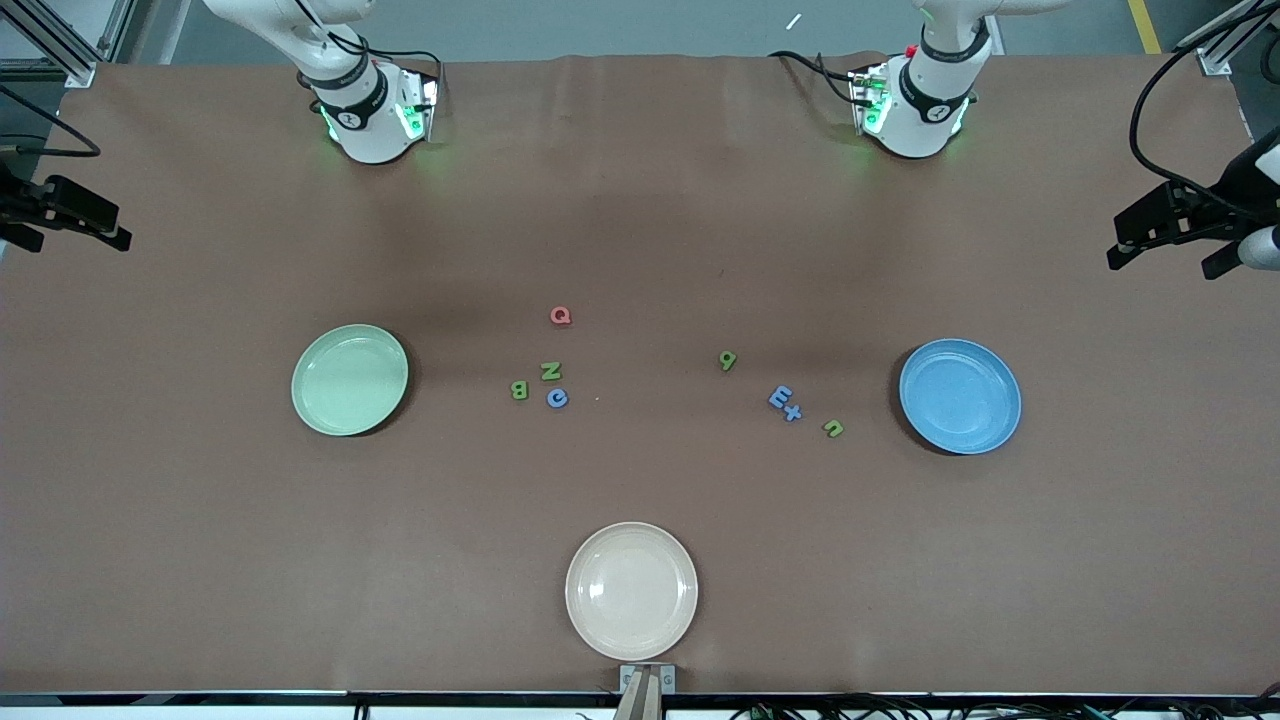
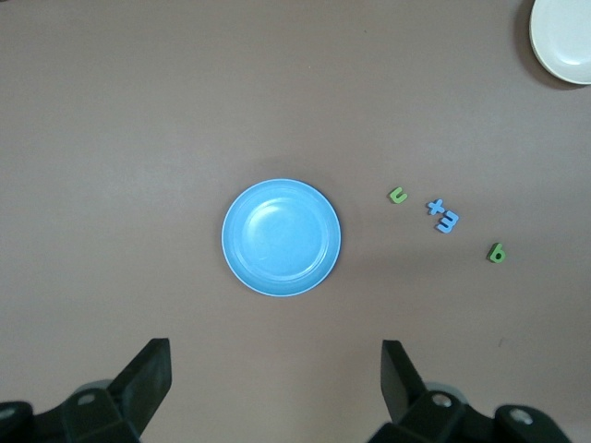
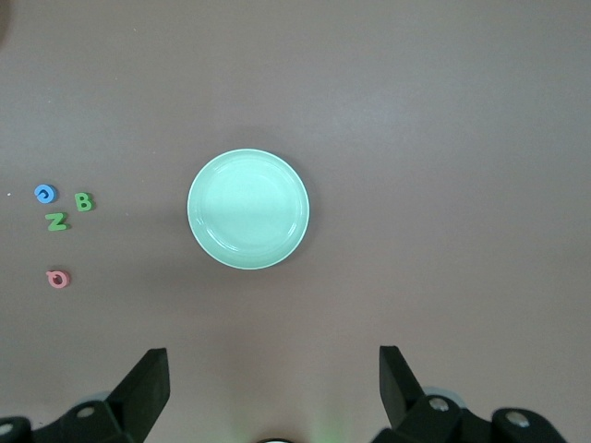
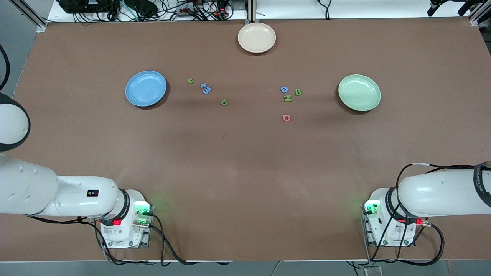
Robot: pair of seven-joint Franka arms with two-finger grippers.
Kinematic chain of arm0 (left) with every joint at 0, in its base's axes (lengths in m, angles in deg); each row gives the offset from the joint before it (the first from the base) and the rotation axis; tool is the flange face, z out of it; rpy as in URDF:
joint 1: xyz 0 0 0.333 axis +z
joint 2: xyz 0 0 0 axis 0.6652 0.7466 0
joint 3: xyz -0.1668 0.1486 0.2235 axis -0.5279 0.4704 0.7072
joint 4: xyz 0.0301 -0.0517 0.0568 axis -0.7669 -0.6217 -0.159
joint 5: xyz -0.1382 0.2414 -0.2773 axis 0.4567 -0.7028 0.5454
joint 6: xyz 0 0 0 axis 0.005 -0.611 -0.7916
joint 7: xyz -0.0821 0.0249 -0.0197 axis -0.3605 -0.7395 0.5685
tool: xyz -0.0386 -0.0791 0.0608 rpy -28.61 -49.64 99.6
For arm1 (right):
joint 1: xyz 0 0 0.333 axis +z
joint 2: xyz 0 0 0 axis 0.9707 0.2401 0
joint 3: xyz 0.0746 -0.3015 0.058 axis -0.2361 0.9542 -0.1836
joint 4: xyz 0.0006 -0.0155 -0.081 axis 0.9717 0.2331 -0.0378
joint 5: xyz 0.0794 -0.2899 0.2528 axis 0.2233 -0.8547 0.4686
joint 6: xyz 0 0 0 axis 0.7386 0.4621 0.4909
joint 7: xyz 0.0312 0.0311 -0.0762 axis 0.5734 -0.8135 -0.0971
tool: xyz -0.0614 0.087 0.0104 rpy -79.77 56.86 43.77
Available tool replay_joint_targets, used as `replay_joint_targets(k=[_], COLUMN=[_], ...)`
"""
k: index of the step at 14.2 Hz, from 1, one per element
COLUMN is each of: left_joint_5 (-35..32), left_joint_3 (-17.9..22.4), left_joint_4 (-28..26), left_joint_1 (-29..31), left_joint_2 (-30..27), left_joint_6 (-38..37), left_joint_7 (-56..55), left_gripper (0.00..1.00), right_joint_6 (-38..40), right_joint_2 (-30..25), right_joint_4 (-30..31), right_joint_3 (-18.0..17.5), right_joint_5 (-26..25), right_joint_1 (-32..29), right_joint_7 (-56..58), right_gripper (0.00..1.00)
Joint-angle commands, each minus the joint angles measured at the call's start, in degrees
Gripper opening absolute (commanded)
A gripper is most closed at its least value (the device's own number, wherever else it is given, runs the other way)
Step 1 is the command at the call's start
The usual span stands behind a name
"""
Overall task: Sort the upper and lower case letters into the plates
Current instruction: 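Reach the left gripper toward the green lowercase u beside the blue plate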
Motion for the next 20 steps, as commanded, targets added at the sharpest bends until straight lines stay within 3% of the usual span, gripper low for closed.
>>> replay_joint_targets(k=[1, 11, 17, 20], left_joint_5=[-1.04, -0.6, -0.52, -0.52], left_joint_3=[-0.1, -0.01, -0.97, -1.06], left_joint_4=[0.15, -0.37, -0.9, -7.02], left_joint_1=[0.01, 0.09, -2.01, -5.87], left_joint_2=[-0.83, 0.4, 11.37, 14.2], left_joint_6=[-0.69, -0.95, 0.36, 10.08], left_joint_7=[-0.17, -1.92, -9.21, -18.68], left_gripper=[1.0, 1.0, 1.0, 1.0], right_joint_6=[-0.99, -1.86, -2.04, -1.87], right_joint_2=[-2.12, -2.12, -2.12, -1.94], right_joint_4=[2.38, 2.12, 2.12, 1.95], right_joint_3=[-0.09, -0.09, 0.0, 0.0], right_joint_5=[-1.06, -0.71, -0.19, -0.19], right_joint_1=[0.1, 0.01, 0.01, -0.07], right_joint_7=[0.55, 0.55, 0.55, 0.64], right_gripper=[1.0, 1.0, 1.0, 1.0])
